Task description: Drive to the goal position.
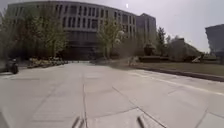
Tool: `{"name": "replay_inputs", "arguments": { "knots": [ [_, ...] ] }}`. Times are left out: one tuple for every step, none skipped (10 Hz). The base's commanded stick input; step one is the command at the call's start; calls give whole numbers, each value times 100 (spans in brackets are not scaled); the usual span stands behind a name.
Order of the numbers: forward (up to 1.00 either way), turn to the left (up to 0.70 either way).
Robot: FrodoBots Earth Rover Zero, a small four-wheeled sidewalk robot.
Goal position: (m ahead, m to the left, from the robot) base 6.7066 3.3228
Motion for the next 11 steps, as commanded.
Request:
{"name": "replay_inputs", "arguments": {
  "knots": [
    [70,0],
    [70,0],
    [70,0],
    [70,0],
    [70,0],
    [70,0],
    [70,0],
    [70,0],
    [70,0],
    [70,0],
    [70,0]
  ]
}}
